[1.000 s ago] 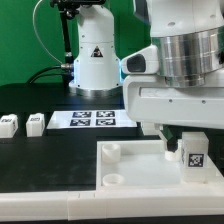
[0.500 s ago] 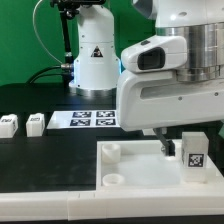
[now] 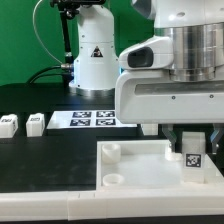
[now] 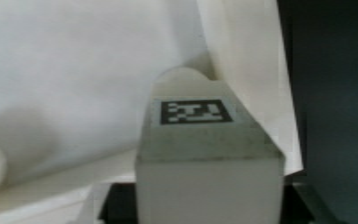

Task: Assemble one leg

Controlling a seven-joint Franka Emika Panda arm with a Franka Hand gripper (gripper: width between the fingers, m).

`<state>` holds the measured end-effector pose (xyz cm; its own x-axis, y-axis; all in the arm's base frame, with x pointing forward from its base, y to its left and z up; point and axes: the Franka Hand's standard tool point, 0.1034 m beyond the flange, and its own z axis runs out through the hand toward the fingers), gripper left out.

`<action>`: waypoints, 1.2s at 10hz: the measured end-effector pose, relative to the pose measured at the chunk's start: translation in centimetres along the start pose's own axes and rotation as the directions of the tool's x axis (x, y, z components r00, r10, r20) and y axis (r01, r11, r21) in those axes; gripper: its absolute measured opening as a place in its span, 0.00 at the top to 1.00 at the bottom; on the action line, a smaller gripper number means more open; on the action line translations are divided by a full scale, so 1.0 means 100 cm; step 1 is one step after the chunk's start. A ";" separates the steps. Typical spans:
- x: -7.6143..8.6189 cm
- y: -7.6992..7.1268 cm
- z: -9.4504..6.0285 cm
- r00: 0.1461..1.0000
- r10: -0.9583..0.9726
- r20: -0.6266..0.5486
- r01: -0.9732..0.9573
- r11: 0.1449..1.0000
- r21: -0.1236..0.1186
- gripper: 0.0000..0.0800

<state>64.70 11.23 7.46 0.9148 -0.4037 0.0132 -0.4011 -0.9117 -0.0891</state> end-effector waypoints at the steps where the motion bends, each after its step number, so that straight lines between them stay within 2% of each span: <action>1: 0.000 0.001 0.000 0.978 0.208 -0.001 -0.208 0.978 -0.008 0.63; 2: -0.001 0.003 0.001 0.909 0.417 -0.007 -0.417 0.909 -0.019 0.63; 3: -0.001 0.004 0.001 0.828 0.561 -0.009 -0.561 0.827 -0.018 0.63; 5: -0.002 0.007 0.001 0.547 0.837 0.025 -0.836 0.548 -0.017 0.63; 9: -0.005 0.005 0.001 0.128 0.991 0.043 -0.991 0.129 -0.035 0.63; 11: -0.005 0.005 0.000 0.023 0.999 0.041 -0.999 0.025 -0.039 0.63; 12: -0.006 0.005 0.000 0.012 0.999 0.042 -0.999 0.014 -0.038 0.63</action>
Offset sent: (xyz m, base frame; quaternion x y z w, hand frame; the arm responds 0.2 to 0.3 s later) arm 0.0264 0.0205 0.0102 0.0905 -0.0064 0.5358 0.8395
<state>63.99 11.00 7.41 -0.3875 -0.9126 -0.1304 -0.9214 0.3879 0.0232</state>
